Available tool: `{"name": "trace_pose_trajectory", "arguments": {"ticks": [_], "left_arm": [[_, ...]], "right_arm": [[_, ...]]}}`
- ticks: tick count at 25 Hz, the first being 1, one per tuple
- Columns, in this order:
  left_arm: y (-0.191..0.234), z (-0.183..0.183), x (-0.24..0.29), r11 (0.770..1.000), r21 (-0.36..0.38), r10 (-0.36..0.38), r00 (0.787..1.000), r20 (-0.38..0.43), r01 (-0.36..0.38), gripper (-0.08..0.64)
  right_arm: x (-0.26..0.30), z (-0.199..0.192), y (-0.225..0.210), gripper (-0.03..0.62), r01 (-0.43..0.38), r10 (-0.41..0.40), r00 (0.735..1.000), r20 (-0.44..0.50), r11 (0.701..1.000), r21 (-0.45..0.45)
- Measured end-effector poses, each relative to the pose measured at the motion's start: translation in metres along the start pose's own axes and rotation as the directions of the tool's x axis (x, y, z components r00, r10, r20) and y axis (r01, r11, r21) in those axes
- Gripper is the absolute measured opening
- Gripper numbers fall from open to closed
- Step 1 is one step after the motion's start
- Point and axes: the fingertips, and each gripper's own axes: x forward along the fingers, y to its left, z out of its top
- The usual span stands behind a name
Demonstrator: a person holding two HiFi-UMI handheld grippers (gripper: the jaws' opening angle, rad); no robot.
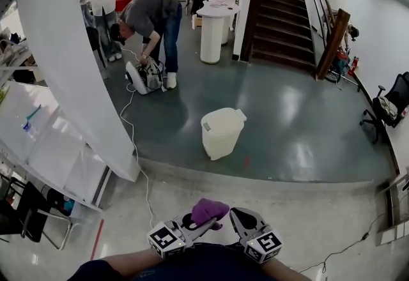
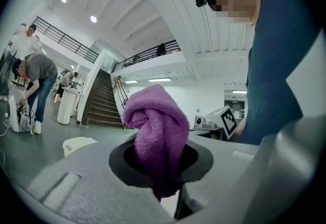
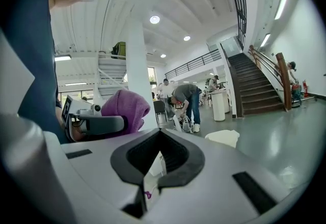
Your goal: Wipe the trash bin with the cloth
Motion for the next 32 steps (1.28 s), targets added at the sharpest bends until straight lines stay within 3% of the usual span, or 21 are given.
{"name": "trace_pose_trajectory", "arguments": {"ticks": [7, 12, 24, 32], "left_arm": [[0.013, -0.001, 0.012, 1.000, -0.004, 0.023, 1.000, -0.004, -0.023, 0.067], [0.037, 0.001, 0.034, 0.997, -0.006, 0.081, 0.997, 0.001, -0.081, 0.067], [0.119, 0.020, 0.139, 0.977, 0.010, 0.214, 0.977, -0.023, -0.214, 0.067], [0.145, 0.022, 0.201, 0.970, 0.012, 0.245, 0.969, -0.013, -0.245, 0.067]], "right_arm": [[0.010, -0.002, -0.018, 0.011, -0.016, 0.016, 1.000, -0.003, 1.000, 0.009], [0.026, 0.001, -0.048, 0.011, -0.058, 0.058, 0.998, -0.005, 0.998, 0.010], [0.072, 0.039, -0.182, 0.011, -0.140, 0.140, 0.990, 0.004, 0.990, -0.002], [0.087, 0.046, -0.245, 0.011, -0.192, 0.192, 0.981, 0.003, 0.981, 0.010]]}}
